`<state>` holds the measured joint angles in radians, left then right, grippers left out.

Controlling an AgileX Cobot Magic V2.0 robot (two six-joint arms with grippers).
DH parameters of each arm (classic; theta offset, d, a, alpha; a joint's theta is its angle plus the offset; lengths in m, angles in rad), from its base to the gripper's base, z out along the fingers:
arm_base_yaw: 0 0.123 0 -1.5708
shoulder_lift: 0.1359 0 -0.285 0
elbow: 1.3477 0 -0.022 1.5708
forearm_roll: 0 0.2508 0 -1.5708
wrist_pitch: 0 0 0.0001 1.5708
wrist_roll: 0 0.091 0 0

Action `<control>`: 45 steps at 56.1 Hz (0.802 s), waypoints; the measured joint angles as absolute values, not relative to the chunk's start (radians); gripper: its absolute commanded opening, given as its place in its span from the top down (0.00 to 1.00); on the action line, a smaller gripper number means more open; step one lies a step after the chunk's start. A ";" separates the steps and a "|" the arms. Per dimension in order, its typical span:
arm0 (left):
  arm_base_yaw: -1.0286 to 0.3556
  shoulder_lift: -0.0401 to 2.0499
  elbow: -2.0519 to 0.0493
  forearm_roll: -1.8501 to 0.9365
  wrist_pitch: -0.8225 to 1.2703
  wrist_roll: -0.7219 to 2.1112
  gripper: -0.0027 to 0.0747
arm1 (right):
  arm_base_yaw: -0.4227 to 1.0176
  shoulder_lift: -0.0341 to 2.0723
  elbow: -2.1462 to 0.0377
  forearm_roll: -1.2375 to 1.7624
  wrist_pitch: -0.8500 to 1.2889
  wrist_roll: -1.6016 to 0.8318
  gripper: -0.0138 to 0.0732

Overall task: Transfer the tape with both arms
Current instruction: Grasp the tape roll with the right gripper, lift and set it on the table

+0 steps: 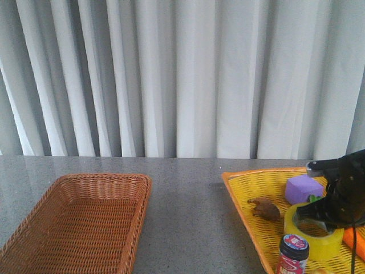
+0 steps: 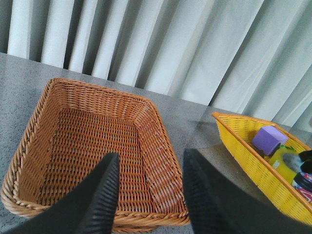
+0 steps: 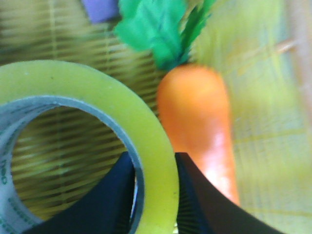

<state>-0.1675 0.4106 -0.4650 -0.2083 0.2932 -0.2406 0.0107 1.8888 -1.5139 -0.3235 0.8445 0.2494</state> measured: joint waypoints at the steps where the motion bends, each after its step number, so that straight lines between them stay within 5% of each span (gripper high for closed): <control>1: -0.168 0.411 -0.465 -0.208 0.295 -0.241 0.56 | 0.011 1.882 -1.516 -0.323 0.845 0.249 0.85; 18: -0.168 0.411 -0.465 -0.208 0.310 -0.240 0.56 | 0.011 1.730 -1.688 -0.186 0.842 0.185 0.85; 45: -0.168 0.411 -0.465 -0.208 0.310 -0.240 0.56 | 0.032 1.791 -1.764 0.782 0.989 -0.598 0.85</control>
